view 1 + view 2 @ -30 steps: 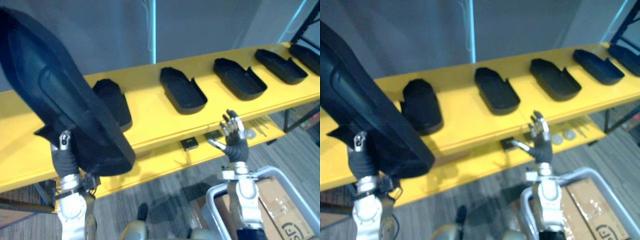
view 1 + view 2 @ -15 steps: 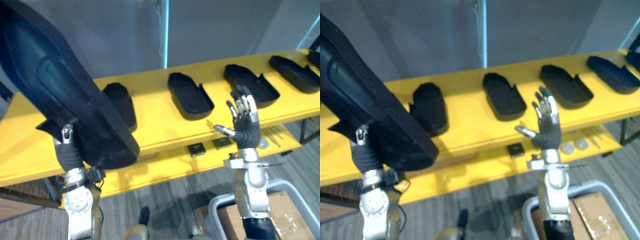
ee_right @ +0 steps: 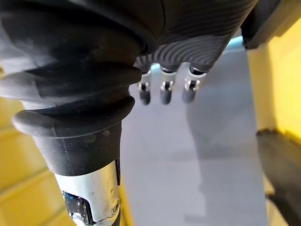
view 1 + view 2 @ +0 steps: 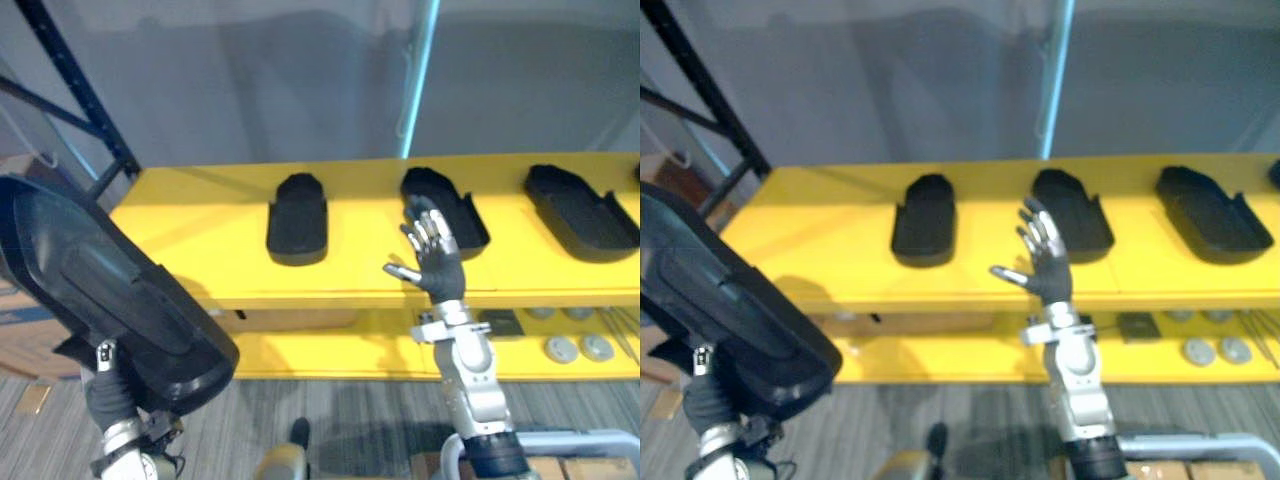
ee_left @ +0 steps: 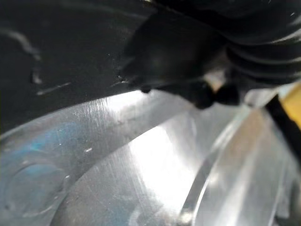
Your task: Walk over and take plastic housings, then place them on the shelf
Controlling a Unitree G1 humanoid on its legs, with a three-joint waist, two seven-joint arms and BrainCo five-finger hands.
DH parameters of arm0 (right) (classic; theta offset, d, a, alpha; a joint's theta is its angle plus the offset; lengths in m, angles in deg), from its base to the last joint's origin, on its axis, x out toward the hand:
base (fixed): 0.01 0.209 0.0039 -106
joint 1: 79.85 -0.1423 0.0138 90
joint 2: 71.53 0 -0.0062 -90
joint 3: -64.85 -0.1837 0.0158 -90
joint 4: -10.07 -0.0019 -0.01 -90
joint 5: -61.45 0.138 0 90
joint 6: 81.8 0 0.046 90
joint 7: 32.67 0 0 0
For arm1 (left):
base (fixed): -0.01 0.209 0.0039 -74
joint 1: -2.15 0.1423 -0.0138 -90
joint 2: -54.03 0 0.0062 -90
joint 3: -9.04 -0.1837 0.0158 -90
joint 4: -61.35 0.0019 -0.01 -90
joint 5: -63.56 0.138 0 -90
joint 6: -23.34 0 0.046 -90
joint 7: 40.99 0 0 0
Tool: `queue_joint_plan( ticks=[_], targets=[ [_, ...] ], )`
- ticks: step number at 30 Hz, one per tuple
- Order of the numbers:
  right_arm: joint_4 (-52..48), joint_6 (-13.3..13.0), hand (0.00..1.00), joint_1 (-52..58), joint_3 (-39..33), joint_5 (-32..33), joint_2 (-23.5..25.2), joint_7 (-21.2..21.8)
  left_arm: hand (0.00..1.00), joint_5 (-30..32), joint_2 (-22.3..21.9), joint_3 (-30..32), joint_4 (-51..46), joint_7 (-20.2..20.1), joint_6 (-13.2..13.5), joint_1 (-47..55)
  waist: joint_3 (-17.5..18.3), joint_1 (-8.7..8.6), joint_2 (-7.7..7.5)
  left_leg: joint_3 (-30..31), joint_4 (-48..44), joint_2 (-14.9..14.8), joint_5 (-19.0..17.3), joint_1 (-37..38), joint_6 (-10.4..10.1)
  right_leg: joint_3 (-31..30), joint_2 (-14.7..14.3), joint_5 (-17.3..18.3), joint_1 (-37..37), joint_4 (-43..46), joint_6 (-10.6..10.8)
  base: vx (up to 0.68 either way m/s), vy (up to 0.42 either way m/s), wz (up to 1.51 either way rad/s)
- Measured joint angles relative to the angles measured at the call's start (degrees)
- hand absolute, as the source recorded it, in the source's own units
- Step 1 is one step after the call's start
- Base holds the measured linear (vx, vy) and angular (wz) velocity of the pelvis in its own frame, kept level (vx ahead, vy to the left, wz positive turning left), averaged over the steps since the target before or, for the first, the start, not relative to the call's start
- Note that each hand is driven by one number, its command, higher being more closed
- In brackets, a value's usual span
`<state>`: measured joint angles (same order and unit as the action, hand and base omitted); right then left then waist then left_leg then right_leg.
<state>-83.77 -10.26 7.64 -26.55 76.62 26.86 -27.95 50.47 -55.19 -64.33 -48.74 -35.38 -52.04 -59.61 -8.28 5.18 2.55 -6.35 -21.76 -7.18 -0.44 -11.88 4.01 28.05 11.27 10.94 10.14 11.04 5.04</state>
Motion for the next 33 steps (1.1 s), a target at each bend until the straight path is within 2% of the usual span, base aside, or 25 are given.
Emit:
queue_joint_plan(
  ticks=[1, 2, 3, 4, 5, 7, 9, 12, 14, 16, 21, 25, 27, 31, 33],
  targets=[
    [-0.55, -0.35, 0.00, 2.33, -2.83, 0.70, -0.21, -0.12, 1.00, 0.00, 0.03, -0.58, 0.02, -1.08, 0.35, -0.79, 0.87, -1.40, 1.18, -0.60, 0.45, -0.75, -2.85, 1.01, -2.83, 0.10, 0.56, -0.57, -0.08, 0.69, 0.99, 0.07, 0.186, 0.20],
    [-0.53, -0.39, 0.00, 3.02, -4.07, 1.25, -0.37, -0.18, 1.00, -0.02, 0.09, -0.92, 0.04, -1.44, 0.35, -1.47, 1.10, -1.79, 1.67, -0.76, 2.02, -0.35, -3.40, 1.21, -3.81, 0.07, 0.72, -0.75, -0.40, 0.76, 1.33, 0.08, 0.246, 0.28],
    [-0.53, -0.39, 0.00, 3.88, -5.83, 1.79, -0.21, -0.29, 1.00, -0.06, 0.65, -1.59, 0.04, -1.80, 0.34, -2.65, 1.37, -2.62, 2.04, -0.55, 5.42, 0.67, -3.16, 2.54, -6.37, 0.10, 1.39, -0.96, -0.66, 0.67, 1.69, 0.05, 0.204, 0.25],
    [-0.52, -0.41, 0.00, 4.60, -7.13, 2.14, 0.97, -0.49, 1.00, -0.04, 1.26, -2.07, 0.18, -2.25, 0.22, -3.98, 0.89, -3.33, 0.73, -0.91, 9.09, 2.46, -1.55, 4.01, -6.91, 0.06, 2.61, -1.31, -0.78, 0.52, 1.81, 0.01, 0.252, 0.19],
    [-0.53, -0.49, 0.00, 5.63, -7.61, 2.10, 2.92, -0.81, 1.00, -0.02, 2.17, -2.86, 0.18, -2.55, 0.15, -5.87, 0.80, -3.66, -1.29, -2.03, 14.77, 4.53, 0.86, 6.23, -6.22, -0.22, 4.14, -2.45, -0.93, -0.69, 2.00, -0.02, 0.169, 0.04],
    [-0.61, -0.82, 0.00, 6.33, -7.35, 2.02, 4.49, -1.04, 1.00, 0.18, 3.07, -3.57, 0.23, -3.25, -0.41, -6.84, 0.85, -3.95, -2.58, -2.32, 19.33, 6.06, 2.79, 8.32, -5.96, -0.59, 4.81, -3.62, -0.49, -2.34, 1.86, -0.01, 0.128, -0.02],
    [-0.78, -1.56, 0.00, 6.39, -7.34, 2.12, 5.44, -1.01, 1.00, 0.71, 2.98, -3.96, 0.24, -3.77, -0.47, -7.24, 0.92, -4.29, -2.99, -2.39, 22.70, 7.14, 4.43, 10.09, -5.56, -0.84, 5.28, -4.20, 0.09, -3.28, 2.02, 0.00, 0.080, 0.05],
    [-2.20, -1.57, 0.00, 6.66, -7.10, 1.99, 5.75, -0.96, 1.00, 0.93, 2.98, -3.94, 0.24, -3.71, -0.81, -8.35, 0.48, -4.42, -2.16, -2.31, 26.74, 7.85, 6.62, 11.96, -5.38, -1.04, 5.38, -4.56, 0.52, -3.79, 2.59, 0.00, 0.032, 0.05],
    [-2.21, -1.53, 0.00, 6.76, -6.79, 2.06, 5.78, -0.67, 1.00, 0.99, 2.86, -3.95, 0.24, -3.30, -1.38, -8.71, 0.05, -4.48, -1.42, -2.27, 26.76, 7.80, 6.81, 11.98, -5.50, -0.86, 5.26, -4.66, 0.73, -3.92, 2.79, -0.02, -0.009, 0.08],
    [-2.22, -1.53, 0.00, 6.88, -6.23, 2.08, 5.85, 0.77, 1.00, 2.91, 2.83, -4.05, 0.24, -2.43, -2.78, -8.58, -0.27, -4.73, -0.51, -1.61, 26.80, 7.81, 7.57, 11.80, -5.62, 0.25, 4.76, -4.88, 1.39, -4.57, 3.17, -0.01, -0.027, 0.16],
    [-2.19, -2.37, 0.00, 5.97, -1.86, 1.65, 5.25, 4.18, 1.00, 4.64, 2.70, -4.44, -0.21, -0.80, -4.46, -7.95, -0.68, -4.53, -0.22, 2.90, 26.82, 7.38, 9.28, 9.68, -6.25, 3.87, 3.13, -4.71, 2.15, -4.75, 3.11, -0.02, -0.057, 0.46],
    [-0.15, -3.75, 0.00, 1.14, 2.16, -2.59, 3.21, 2.42, 1.00, 5.17, 2.68, -4.30, -0.30, 0.52, -4.85, -6.70, -2.45, -2.85, 0.02, 7.62, 26.83, 7.79, 10.26, 8.35, -6.23, 7.71, 2.12, -4.51, 4.10, -4.65, 2.92, -0.05, -0.027, 0.65],
    [1.30, -3.75, 0.00, -1.33, 3.26, -2.77, 2.70, 0.90, 1.00, 5.20, 2.68, -3.69, -0.30, 0.56, -4.75, -5.68, -3.19, -0.95, 0.02, 7.01, 26.82, 7.83, 10.14, 7.40, -5.95, 8.27, 2.08, -4.09, 4.22, -4.64, 3.12, -0.07, 0.015, 0.43],
    [3.27, -3.68, 0.00, -2.49, 4.59, -3.57, 2.75, -0.08, 1.00, 5.38, 2.65, -2.38, -0.32, 0.45, -4.58, -4.82, -4.24, -0.32, -0.22, 5.49, 26.78, 7.91, 10.85, 7.20, -5.16, 9.63, 2.27, -3.21, 5.88, -4.73, 2.93, -0.06, 0.015, 0.42],
    [3.50, -3.68, 0.00, -2.46, 4.75, -4.30, 2.76, -0.93, 1.00, 7.03, 2.64, -1.18, -0.42, 0.19, -3.34, -4.34, -4.38, 0.27, -0.48, 2.96, 26.77, 7.86, 10.87, 7.05, -5.15, 9.66, 2.56, -2.61, 5.90, -4.72, 2.95, -0.04, 0.012, 0.10]
  ],
)
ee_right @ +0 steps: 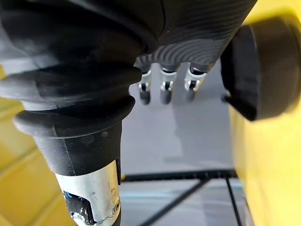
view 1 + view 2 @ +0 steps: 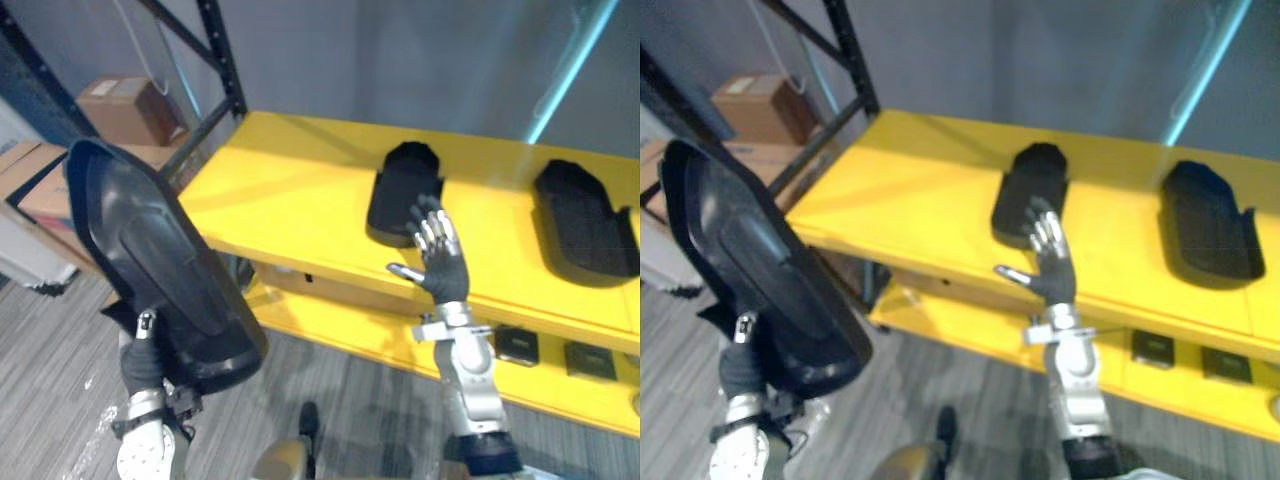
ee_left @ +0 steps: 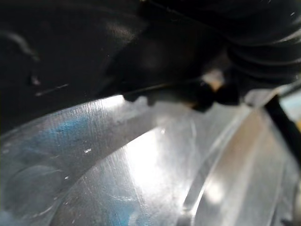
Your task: Walk over and take plastic housings, then place them on the shelf
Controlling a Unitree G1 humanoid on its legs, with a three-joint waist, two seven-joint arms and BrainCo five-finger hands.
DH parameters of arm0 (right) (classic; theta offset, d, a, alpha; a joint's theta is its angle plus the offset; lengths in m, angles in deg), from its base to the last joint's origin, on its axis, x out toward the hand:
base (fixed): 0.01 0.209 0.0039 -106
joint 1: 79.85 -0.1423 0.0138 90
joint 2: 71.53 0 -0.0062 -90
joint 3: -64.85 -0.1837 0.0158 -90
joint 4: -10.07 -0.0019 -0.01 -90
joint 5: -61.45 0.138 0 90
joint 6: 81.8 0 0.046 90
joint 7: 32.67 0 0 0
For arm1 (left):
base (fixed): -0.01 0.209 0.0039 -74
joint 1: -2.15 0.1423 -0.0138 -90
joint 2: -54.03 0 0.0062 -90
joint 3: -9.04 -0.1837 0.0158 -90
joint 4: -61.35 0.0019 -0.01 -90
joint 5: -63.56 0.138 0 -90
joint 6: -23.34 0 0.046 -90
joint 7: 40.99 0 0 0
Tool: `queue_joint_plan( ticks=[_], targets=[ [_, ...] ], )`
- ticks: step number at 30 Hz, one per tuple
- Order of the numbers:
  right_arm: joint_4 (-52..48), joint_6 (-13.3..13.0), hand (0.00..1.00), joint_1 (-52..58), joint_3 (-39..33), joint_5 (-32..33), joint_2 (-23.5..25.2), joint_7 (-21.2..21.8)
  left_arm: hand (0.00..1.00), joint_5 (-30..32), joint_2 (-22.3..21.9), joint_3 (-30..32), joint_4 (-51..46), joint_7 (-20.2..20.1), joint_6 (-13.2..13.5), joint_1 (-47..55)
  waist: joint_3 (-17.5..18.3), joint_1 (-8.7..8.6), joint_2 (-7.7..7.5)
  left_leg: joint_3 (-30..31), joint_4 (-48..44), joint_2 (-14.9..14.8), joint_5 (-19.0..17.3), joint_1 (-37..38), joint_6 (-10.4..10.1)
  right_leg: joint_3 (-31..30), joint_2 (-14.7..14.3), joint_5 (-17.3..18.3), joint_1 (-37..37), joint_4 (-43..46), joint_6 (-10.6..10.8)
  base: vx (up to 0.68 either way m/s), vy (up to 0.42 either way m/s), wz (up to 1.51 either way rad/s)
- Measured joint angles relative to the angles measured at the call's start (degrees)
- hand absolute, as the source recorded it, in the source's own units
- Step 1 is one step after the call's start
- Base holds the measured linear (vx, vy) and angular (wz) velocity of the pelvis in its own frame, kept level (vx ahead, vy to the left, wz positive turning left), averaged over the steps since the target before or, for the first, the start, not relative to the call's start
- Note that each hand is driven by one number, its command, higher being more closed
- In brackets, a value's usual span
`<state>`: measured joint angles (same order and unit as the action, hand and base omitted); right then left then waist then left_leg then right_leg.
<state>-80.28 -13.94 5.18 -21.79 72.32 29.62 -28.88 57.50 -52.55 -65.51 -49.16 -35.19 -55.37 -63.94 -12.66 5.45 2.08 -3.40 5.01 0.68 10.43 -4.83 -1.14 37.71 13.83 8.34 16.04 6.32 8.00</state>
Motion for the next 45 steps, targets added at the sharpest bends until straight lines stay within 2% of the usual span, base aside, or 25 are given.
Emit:
queue_joint_plan(
  ticks=[3, 5, 6, 7, 8, 9, 10, 12, 13, 15, 16, 17, 18, 19, 22, 24, 26, 27, 28, 30, 33, 37, 40, 42, 45],
  targets=[
    [0.19, 0.01, 0.00, 0.28, -0.32, -1.07, -0.01, -1.21, 1.00, 0.92, 0.04, 0.34, -1.92, -1.41, 1.42, -0.23, -0.53, -0.05, -0.88, -2.09, -0.10, 0.17, 0.01, 0.02, 0.00, -0.07, 0.98, 0.88, -0.46, 0.84, 0.50, -0.01, 0.003, 0.02],
    [0.20, 0.01, 0.00, 1.00, -1.19, -1.17, -0.04, -1.63, 1.00, 2.19, 0.14, 0.51, -2.71, -2.80, 2.05, -1.58, -1.14, -0.26, -1.46, -3.67, -0.28, 0.59, -0.18, 0.77, 0.21, -0.48, 3.22, 2.35, -1.38, 4.95, -0.99, 0.02, 0.030, -0.05],
    [0.22, 0.04, 0.00, 2.07, -1.87, -2.24, -0.05, -2.08, 1.00, 2.20, 0.15, 0.52, -2.76, -3.44, 2.17, -2.50, -1.70, -0.99, -1.37, -3.47, -0.29, 0.51, -0.37, 1.80, 0.50, -3.08, 4.71, 2.04, -3.17, 11.47, -1.52, 0.04, 0.058, 0.01],
    [0.22, 0.07, 0.00, 3.44, -2.25, -2.62, 0.10, -2.34, 1.00, 2.20, 0.76, 0.54, -2.75, -3.77, 2.26, -3.20, -1.94, -2.15, -1.11, -3.04, -0.29, 0.08, -0.64, 2.82, 0.91, -8.57, 5.55, 0.47, -6.77, 19.64, -4.14, 0.03, 0.038, 0.03],
    [0.16, 0.06, 0.00, 3.93, -2.59, -2.56, 0.29, -2.06, 1.00, 2.20, 1.43, 0.53, -2.75, -3.74, 2.32, -3.62, -2.21, -2.85, -0.97, -2.42, -0.29, -0.89, -0.86, 3.25, 1.22, -11.60, 5.54, -0.07, -8.99, 23.26, -5.79, 0.02, 0.003, 0.18],
    [-0.91, 0.04, 0.00, 5.43, -3.56, -2.52, 0.77, -1.00, 1.00, 2.17, 3.61, 0.42, -2.10, -3.62, 2.33, -5.31, -2.64, -3.80, -0.49, -1.25, -0.27, -2.20, -1.17, 3.73, 1.58, -16.64, 3.28, 4.02, -11.34, 24.48, -5.52, 0.02, -0.064, 0.23],
    [-2.63, 0.00, 0.00, 6.43, -4.34, -2.42, 0.76, 0.21, 1.00, 2.10, 4.78, 0.04, -1.18, -3.56, 2.33, -7.17, -2.65, -4.47, -0.52, -0.25, -0.26, -3.03, -1.21, 3.63, 1.55, -19.13, 1.46, 6.17, -12.66, 22.65, -5.27, 0.00, -0.075, 0.33],
    [-6.91, -0.56, 0.00, 7.39, -5.43, -1.88, 0.80, 3.32, 1.00, 1.90, 6.25, -0.02, 0.86, -2.57, 2.25, -10.97, -2.72, -5.52, -0.53, 1.21, -0.01, -3.98, -1.25, 2.79, 1.49, -24.88, -2.60, 6.78, -15.55, 16.72, -5.41, -0.01, -0.084, 0.37],
    [-9.61, -0.97, 0.00, 7.81, -5.25, -1.49, 0.81, 4.79, 1.00, 1.86, 6.53, -0.71, 1.98, -1.57, 1.67, -12.35, -2.85, -6.40, -0.75, 1.77, -0.01, -4.06, -1.27, 2.42, 1.39, -30.00, -5.14, 6.21, -16.10, 12.19, -4.55, -0.01, -0.112, 0.49],
    [-13.31, -1.80, 0.00, 9.02, -3.55, -0.86, 0.75, 6.56, 1.00, 1.86, 6.22, -2.10, 1.99, -0.62, 0.80, -12.34, -2.11, -6.31, -2.65, 1.90, 0.00, -2.84, -1.82, 1.85, 0.25, -33.19, -6.21, 5.36, -15.72, 7.81, -3.39, 0.00, -0.178, 0.63],
    [-15.29, -1.95, 0.00, 9.40, -2.53, -0.35, 0.46, 7.62, 1.00, 1.93, 5.28, -3.87, 1.99, -0.26, 0.57, -11.64, -2.12, -6.50, -2.63, 1.44, 0.02, -2.57, -3.73, 1.74, -2.04, -31.15, -5.94, 4.18, -14.90, 6.99, -2.45, 0.02, -0.175, 0.87],
    [-15.85, -2.34, 0.00, 9.11, -1.66, 0.17, 0.53, 8.11, 1.00, 1.97, 4.15, -5.19, 1.31, -0.12, 0.44, -9.89, -1.94, -6.15, -3.71, -0.93, -3.76, -3.61, -4.48, 0.60, -0.69, -28.34, -4.48, 2.03, -14.25, 5.42, -3.39, 0.04, -0.113, 0.82],
    [-16.37, -2.34, 0.00, 8.91, -1.37, 0.58, 0.04, 8.52, 1.00, 1.95, 3.46, -5.62, 0.97, -0.11, 0.44, -8.69, -1.66, -5.61, -2.64, -2.00, -6.58, -4.56, -4.72, 0.08, -0.85, -27.37, -4.92, 1.09, -13.34, 4.86, -3.14, 0.09, -0.085, 0.67],
    [-16.75, -2.73, 0.00, 8.41, -0.78, 0.87, -1.14, 9.00, 1.00, 1.95, 2.10, -5.65, 0.87, -0.05, 0.24, -6.67, -1.46, -4.82, -1.34, -1.69, -6.97, -5.91, -4.97, 0.52, -3.14, -25.46, -6.26, 0.79, -11.74, 4.13, -2.89, 0.12, -0.113, 0.52],
    [-16.74, -2.93, 0.00, 5.54, -0.15, 1.83, -1.55, 8.99, 1.00, 1.47, 0.75, -5.57, 0.13, 0.18, 0.08, -2.97, -0.79, -2.75, -1.29, 1.13, -4.68, -6.90, -3.39, 0.77, -4.87, -23.05, -8.21, 0.26, -10.19, 2.98, -2.95, 0.14, -0.110, 0.45],
    [-16.75, -3.23, 0.00, 2.91, 0.15, 1.84, -1.54, 8.92, 1.00, 1.48, -0.03, -5.60, -0.37, 0.16, 0.09, -2.05, -0.61, -2.25, -1.41, 1.57, -4.14, -7.08, -3.25, 0.87, -4.97, -21.67, -8.46, 0.53, -9.55, 2.78, -3.38, 0.09, -0.081, 0.36],
    [-16.85, -3.94, 0.00, 1.73, 0.60, 1.82, -1.15, 8.99, 1.00, 1.50, -0.02, -5.82, -0.98, -0.16, 0.14, -2.07, -0.53, -2.38, -1.37, 0.30, -3.93, -7.07, -4.02, 0.96, -3.39, -20.03, -8.08, 0.76, -8.22, 2.67, -3.63, 0.07, -0.033, 0.41],
    [-17.12, -4.23, 0.00, 1.90, 0.90, 1.75, -0.96, 9.04, 1.00, 1.64, 0.22, -6.03, -0.99, -0.46, 0.31, -2.58, -0.22, -2.92, -1.38, -4.26, -4.69, -7.38, -5.25, 0.80, -1.57, -18.28, -7.27, 0.97, -7.25, 2.69, -3.43, 0.08, 0.017, 0.74],
    [-17.30, -4.59, 0.00, 1.97, 1.14, 1.81, -1.07, 9.08, 1.00, 1.74, 0.21, -6.81, -0.91, -0.59, 0.34, -3.62, 0.04, -3.97, -0.95, -8.77, -5.49, -7.93, -5.62, 0.83, -1.00, -16.57, -6.52, 1.03, -6.15, 2.95, -3.34, 0.08, 0.044, 0.82],
    [-17.28, -4.96, 0.00, 1.96, 1.28, 1.79, -1.54, 9.39, 1.00, 2.21, 0.25, -7.50, -0.87, -1.30, 0.82, -5.29, 1.18, -4.38, -0.07, -9.80, -4.97, -7.40, -4.28, 0.88, -0.28, -15.40, -5.26, 1.29, -5.83, 3.99, -2.98, 0.10, 0.094, 0.65],
    [-16.91, -5.11, 0.00, 1.95, 2.32, 1.71, -1.11, 9.66, 1.00, 2.70, 0.51, -7.09, -0.86, -1.74, 0.91, -7.54, 2.27, -3.98, 0.25, -9.27, -0.67, -4.56, -1.56, 3.78, -1.37, -15.42, -3.26, 1.73, -5.20, 5.25, -2.30, 0.09, 0.086, 0.30],
    [-14.53, -4.02, 0.00, 2.31, 3.21, -0.70, -0.15, 4.74, 1.00, 5.15, 2.17, -7.38, -0.75, -3.65, 0.33, -9.16, 2.85, -4.12, -0.81, -8.31, -0.31, -1.92, -1.72, 5.00, -0.84, -15.70, -0.81, 1.71, -4.16, 6.38, -2.27, 0.02, 0.078, 0.18],
    [-13.45, -2.38, 0.00, 4.08, 2.91, -3.42, 0.61, -1.29, 1.00, 6.93, 2.71, -7.42, -0.62, -5.53, -0.25, -9.95, 2.88, -3.92, -1.45, -9.81, -0.30, -1.19, -2.22, 5.20, 0.04, -17.40, 0.58, 1.59, -6.05, 8.71, -2.26, -0.03, 0.081, -0.19],
    [-13.01, -1.84, 0.00, 6.10, 2.16, -4.96, 1.78, -3.96, 1.00, 7.11, 2.74, -7.07, 0.02, -6.64, -0.68, -9.94, 2.78, -3.86, -1.61, -12.20, -0.06, -1.38, -2.79, 6.45, 0.61, -17.84, 1.10, 1.03, -6.71, 9.63, -2.63, -0.05, 0.065, -0.66],
    [-12.65, -1.51, 0.00, 8.63, 1.10, -4.92, 2.44, -5.05, 1.00, 7.04, 3.35, -6.60, 1.04, -6.90, -1.59, -9.70, 2.78, -4.60, -1.65, -16.84, -0.03, -3.27, -4.32, 8.11, 0.38, -19.85, -0.43, -0.93, -7.34, 7.09, -3.67, -0.09, 0.022, -0.99]
  ],
)
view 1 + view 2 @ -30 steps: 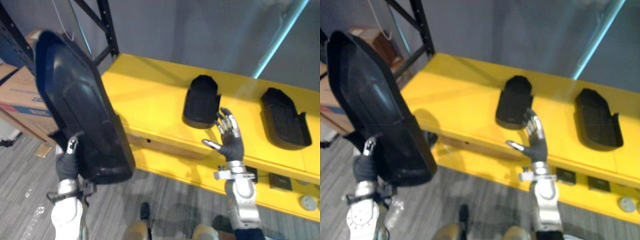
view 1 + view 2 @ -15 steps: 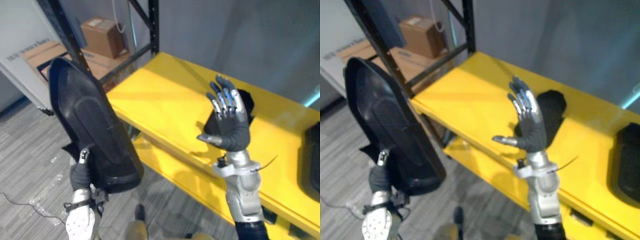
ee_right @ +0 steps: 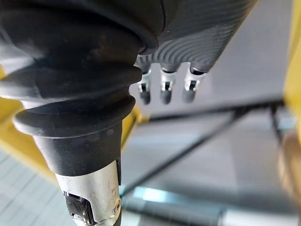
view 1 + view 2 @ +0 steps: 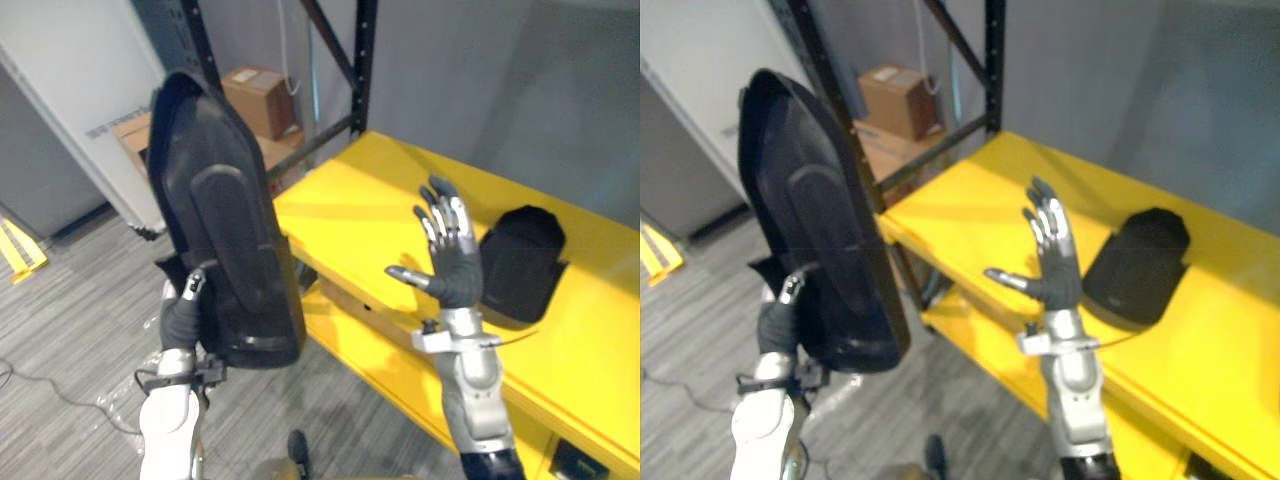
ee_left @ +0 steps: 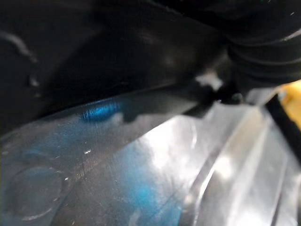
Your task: Walk over and take plastic housings, then place them on the shelf
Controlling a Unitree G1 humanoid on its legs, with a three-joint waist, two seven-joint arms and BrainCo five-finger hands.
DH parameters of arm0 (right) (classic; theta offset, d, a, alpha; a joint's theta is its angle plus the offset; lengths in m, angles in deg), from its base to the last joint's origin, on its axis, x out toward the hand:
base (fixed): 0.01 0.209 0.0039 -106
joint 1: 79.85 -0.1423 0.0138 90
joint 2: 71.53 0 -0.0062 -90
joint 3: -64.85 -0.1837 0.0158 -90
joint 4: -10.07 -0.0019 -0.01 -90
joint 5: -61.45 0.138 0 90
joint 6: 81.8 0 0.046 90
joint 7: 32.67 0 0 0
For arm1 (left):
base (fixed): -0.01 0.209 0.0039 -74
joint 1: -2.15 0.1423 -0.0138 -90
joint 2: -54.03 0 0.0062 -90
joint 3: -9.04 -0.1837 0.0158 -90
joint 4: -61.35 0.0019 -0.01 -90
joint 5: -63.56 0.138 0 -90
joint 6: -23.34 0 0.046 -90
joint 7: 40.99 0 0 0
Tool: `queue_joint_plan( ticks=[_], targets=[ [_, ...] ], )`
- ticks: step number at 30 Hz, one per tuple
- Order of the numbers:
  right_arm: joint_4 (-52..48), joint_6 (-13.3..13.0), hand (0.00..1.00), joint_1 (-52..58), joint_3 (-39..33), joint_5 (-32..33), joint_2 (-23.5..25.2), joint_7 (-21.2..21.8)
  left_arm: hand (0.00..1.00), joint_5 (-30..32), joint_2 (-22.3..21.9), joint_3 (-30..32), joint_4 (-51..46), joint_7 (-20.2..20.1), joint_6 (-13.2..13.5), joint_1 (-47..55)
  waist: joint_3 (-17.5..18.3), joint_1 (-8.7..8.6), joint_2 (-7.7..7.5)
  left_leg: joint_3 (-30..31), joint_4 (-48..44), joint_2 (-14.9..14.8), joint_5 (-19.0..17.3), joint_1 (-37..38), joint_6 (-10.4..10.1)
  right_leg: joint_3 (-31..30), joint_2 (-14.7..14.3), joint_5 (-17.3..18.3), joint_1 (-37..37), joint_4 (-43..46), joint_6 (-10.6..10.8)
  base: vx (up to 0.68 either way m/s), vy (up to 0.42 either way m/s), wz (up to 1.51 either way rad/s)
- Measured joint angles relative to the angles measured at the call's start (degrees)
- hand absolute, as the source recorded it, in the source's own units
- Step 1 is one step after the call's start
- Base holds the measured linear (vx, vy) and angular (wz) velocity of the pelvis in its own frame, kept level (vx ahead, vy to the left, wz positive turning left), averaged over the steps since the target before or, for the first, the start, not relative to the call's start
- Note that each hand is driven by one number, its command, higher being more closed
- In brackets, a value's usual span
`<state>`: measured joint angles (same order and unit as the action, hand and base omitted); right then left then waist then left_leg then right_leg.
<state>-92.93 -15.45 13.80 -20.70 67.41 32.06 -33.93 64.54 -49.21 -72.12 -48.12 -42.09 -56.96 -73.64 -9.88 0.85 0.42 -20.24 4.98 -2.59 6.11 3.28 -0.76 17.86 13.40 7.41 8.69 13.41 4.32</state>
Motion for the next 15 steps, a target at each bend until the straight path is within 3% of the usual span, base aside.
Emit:
queue_joint_plan(
  ticks=[2, 3, 5, 7, 8, 10, 12, 15],
  targets=[
    [-0.06, -0.02, 0.00, 1.23, -1.67, 0.16, 0.42, 0.63, 1.00, -0.03, 1.34, 0.04, 0.08, 0.96, -0.13, 0.45, -0.10, -1.03, -0.14, -2.19, 0.01, -1.06, 0.23, -0.47, -0.41, -1.15, -1.45, -0.66, 0.03, -4.12, -0.49, -0.09, -0.040, -0.61],
    [-0.09, -0.15, 0.00, 1.67, -3.36, 0.18, 0.39, 1.42, 1.00, -0.02, 1.53, 0.06, 0.14, 1.32, -0.14, 0.66, -0.40, -1.66, -0.66, -3.11, 0.01, -1.39, 0.53, -0.60, -0.85, -1.21, -2.00, -0.60, 0.52, -6.97, -0.33, -0.10, -0.082, -0.60],
    [-0.17, -0.65, 0.00, 2.38, -6.34, 0.71, 0.00, 1.73, 1.00, -0.02, 0.77, -0.84, 0.18, 2.44, -0.16, 0.95, -0.64, -2.29, -0.23, -3.99, -0.02, -2.38, 1.09, -1.06, -1.65, -2.34, -3.24, -1.20, 0.03, -8.64, 0.73, -0.11, -0.078, -0.38],
    [-0.17, -2.04, 0.00, 3.00, -10.32, 1.81, -0.98, 0.91, 1.00, -0.05, 0.60, -1.13, 0.19, 2.62, -0.15, 1.33, -1.49, -3.54, 1.86, -3.87, -0.45, -3.59, 1.26, -1.58, -1.91, -2.29, -4.35, -0.96, -0.94, -8.20, 1.06, -0.07, -0.067, -0.01],
    [-0.17, -2.62, 0.00, 3.01, -11.11, 1.94, -1.35, 0.70, 1.00, -0.17, 0.62, -1.13, 0.19, 2.62, -0.12, 1.38, -1.69, -3.55, 2.34, -3.89, -1.41, -4.07, 0.93, -1.96, -2.34, -2.29, -4.53, -0.89, -0.96, -8.21, 0.99, -0.01, -0.048, -0.02],
    [-0.33, -5.02, 0.00, 2.79, -13.52, 2.30, -2.49, -0.30, 1.00, -0.46, 0.57, -0.96, 0.24, 3.33, 0.24, 1.77, -2.74, -2.85, 3.99, -3.97, -12.48, -7.88, -2.61, -5.51, -3.09, -4.02, -5.43, -0.57, -0.81, -8.07, 0.89, 0.01, -0.047, -0.29],
    [-0.56, -5.53, 0.00, 2.66, -13.98, 2.18, -2.42, -1.16, 1.00, -0.52, 0.65, -0.21, 1.16, 4.36, 0.19, 2.19, -2.87, -1.88, 4.42, -2.52, -21.74, -9.99, -3.63, -8.22, -3.63, -6.29, -5.67, -0.49, -0.42, -7.87, 0.64, 0.05, -0.095, -0.64],
    [-2.87, -6.90, 0.00, 1.85, -15.65, 1.85, -2.77, -1.53, 1.00, -0.60, 0.49, 0.82, 2.03, 5.20, 0.19, 2.14, -2.77, -2.35, 4.57, 2.62, -20.67, -9.91, -3.46, -7.19, -3.43, -9.16, -5.61, -1.50, -1.24, -7.70, 0.89, 0.07, -0.047, -0.48]
  ],
)
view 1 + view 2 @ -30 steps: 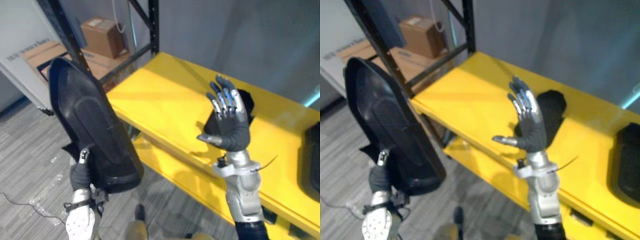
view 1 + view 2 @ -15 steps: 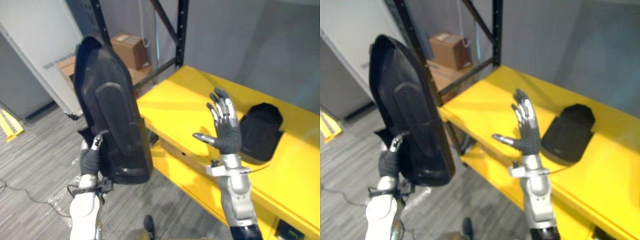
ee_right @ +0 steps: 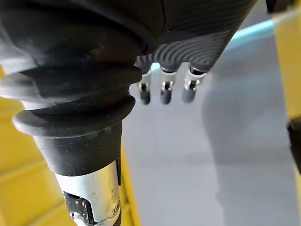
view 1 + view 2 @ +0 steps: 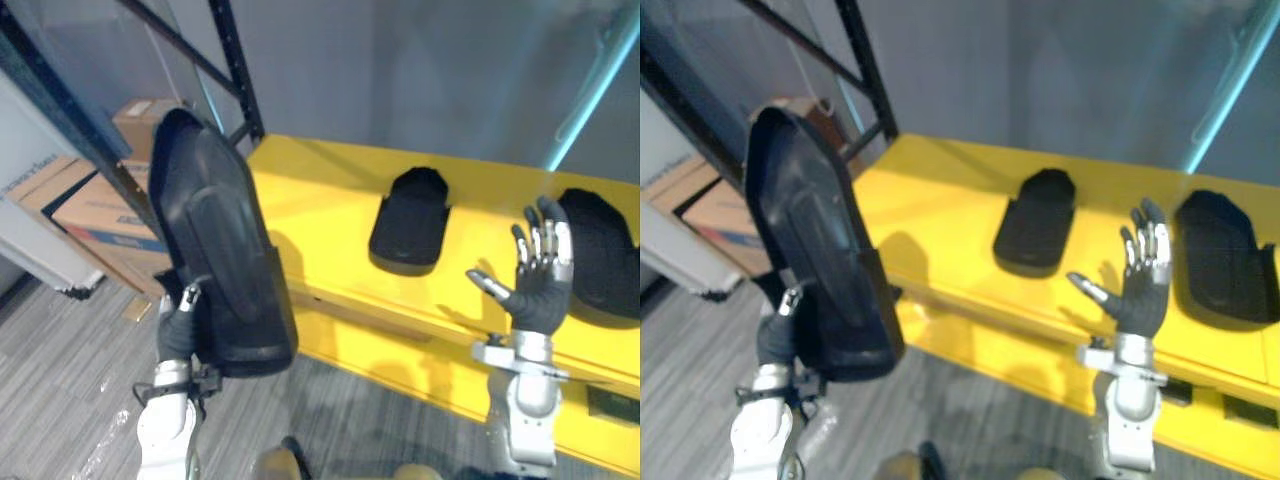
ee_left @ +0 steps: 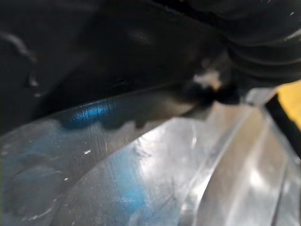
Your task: Walk over and take plastic housings, then place them on the shelf
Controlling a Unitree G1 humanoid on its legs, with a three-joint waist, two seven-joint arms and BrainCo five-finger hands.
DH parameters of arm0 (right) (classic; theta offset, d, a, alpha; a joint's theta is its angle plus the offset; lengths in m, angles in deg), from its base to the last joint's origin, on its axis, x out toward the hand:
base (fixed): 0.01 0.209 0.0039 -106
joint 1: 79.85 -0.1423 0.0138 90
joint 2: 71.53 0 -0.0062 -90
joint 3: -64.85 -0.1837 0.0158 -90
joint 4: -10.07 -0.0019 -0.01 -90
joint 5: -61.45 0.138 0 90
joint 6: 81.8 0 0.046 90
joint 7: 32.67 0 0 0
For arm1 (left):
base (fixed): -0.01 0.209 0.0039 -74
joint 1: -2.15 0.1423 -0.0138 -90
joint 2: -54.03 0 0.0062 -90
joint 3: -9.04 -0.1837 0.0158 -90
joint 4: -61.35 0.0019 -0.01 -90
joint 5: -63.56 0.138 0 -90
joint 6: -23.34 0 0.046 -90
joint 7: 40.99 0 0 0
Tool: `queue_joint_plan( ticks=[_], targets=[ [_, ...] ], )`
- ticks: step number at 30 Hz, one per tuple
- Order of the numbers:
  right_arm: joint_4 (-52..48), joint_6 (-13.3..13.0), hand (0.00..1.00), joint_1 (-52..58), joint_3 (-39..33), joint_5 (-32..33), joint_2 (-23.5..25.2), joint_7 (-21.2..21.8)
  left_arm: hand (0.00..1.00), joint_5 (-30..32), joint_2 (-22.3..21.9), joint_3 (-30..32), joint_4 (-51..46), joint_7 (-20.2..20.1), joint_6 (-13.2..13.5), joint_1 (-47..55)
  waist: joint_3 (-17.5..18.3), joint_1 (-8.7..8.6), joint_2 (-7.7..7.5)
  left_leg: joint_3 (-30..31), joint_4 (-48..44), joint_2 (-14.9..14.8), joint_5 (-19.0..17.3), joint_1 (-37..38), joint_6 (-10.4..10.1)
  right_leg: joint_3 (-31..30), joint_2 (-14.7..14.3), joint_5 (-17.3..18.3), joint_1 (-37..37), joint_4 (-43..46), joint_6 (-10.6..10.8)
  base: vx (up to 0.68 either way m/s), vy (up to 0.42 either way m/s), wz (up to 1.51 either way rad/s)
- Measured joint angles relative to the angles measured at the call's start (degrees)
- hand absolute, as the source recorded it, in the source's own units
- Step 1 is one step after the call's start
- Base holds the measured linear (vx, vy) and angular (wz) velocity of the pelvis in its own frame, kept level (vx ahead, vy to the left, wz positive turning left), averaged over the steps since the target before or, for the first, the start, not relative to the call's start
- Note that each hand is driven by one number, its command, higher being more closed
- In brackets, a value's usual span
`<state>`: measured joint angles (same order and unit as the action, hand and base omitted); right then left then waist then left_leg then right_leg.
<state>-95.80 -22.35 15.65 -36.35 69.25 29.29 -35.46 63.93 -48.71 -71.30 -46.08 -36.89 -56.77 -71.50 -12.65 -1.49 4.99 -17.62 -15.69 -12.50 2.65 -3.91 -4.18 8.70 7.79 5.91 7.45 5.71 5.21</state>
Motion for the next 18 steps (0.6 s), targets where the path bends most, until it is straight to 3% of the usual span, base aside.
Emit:
queue_joint_plan(
  ticks=[3, 4, 6, 7, 8, 11, 13, 16, 18],
  targets=[
    [-2.92, -0.37, 0.00, -2.19, -1.03, 1.50, -0.13, 0.00, 1.00, -0.01, -2.03, 0.69, 0.09, 0.07, -0.09, -0.01, -0.59, -0.78, -1.11, 3.67, 4.38, 1.76, 1.27, 2.18, 0.40, -3.52, 1.31, -0.34, -0.95, 0.27, 0.23, 0.11, 0.046, -0.57],
    [-4.01, -0.38, 0.00, -2.50, -0.71, 1.74, 0.37, -0.07, 1.00, 0.00, -2.60, 0.62, 0.05, 0.06, -0.13, 0.02, -1.32, -0.72, -2.39, 4.71, 2.00, 2.19, 0.38, 1.73, 0.93, -5.03, 2.28, -0.27, -0.89, 0.32, 0.13, 0.04, 0.075, -0.68],
    [-4.93, -0.44, 0.00, -3.62, 1.06, 1.73, 0.53, -1.12, 1.00, 0.08, -2.78, 0.47, 0.04, 0.07, -0.20, 0.96, -1.07, -0.23, -2.46, 5.17, -0.35, 0.77, -1.14, 2.02, 1.55, -8.30, 3.23, -0.06, -0.99, 0.72, 0.53, 0.05, 0.150, -0.92],
    [-5.53, -0.45, 0.00, -3.91, 1.52, 1.55, 0.27, -1.71, 1.00, 0.16, -2.93, 0.10, 0.03, 0.06, -0.19, 1.49, -0.23, -0.22, -1.52, 5.83, -0.43, -0.11, -1.12, 2.12, 1.45, -10.22, 3.71, 0.09, -1.71, 1.33, 2.11, 0.06, 0.222, -0.98],
    [-6.28, -0.41, 0.00, -3.79, 1.51, 1.55, 0.19, -2.72, 1.00, 0.71, -3.33, 0.12, 0.03, 0.10, -0.16, 1.63, 0.48, 0.04, -0.39, 6.02, 0.12, -0.19, -1.89, 2.94, -0.08, -11.92, 4.63, 0.70, -2.41, 2.31, 3.84, 0.06, 0.250, -0.78],
    [-7.81, -0.11, 0.00, -1.54, 0.91, 0.80, 1.96, -5.04, 1.00, 2.09, -3.02, 0.38, -0.25, -0.01, -0.16, -0.22, 2.38, -1.59, -0.58, 4.68, 3.07, 3.79, -8.91, 5.22, -4.12, -11.34, 8.59, -0.10, -2.48, 2.49, 7.08, 0.07, 0.398, -0.01],
    [-7.72, 0.19, 0.00, -0.72, 1.67, 1.38, 4.30, -4.15, 1.00, 2.45, -0.57, 0.90, -0.20, -0.18, -0.34, -1.11, 2.57, -0.94, -3.44, 3.39, 4.17, 5.65, -9.09, 6.12, -3.46, -10.55, 10.42, -2.33, -2.78, 2.36, 7.27, -0.03, 0.255, -0.10],
    [-8.52, 0.08, 0.00, -0.67, 5.03, 3.96, 6.31, 1.57, 1.00, 2.93, 1.96, 2.51, -0.21, -0.37, -1.90, -0.80, 4.16, -0.23, -5.78, 1.89, 5.55, 5.48, -9.47, 6.94, -2.96, -7.26, 10.01, -6.81, -3.16, 0.68, 6.97, -0.03, 0.139, -0.25],
    [-8.59, 0.14, 0.00, -1.24, 9.35, 5.24, 6.19, 5.25, 1.00, 3.13, 2.03, 3.85, -0.21, 0.10, -3.16, -0.66, 5.35, 0.40, -7.24, 0.93, 5.94, 5.42, -9.57, 6.92, -2.91, -4.37, 9.93, -7.95, -3.13, -0.78, 6.78, -0.04, 0.029, -0.31]
  ],
)
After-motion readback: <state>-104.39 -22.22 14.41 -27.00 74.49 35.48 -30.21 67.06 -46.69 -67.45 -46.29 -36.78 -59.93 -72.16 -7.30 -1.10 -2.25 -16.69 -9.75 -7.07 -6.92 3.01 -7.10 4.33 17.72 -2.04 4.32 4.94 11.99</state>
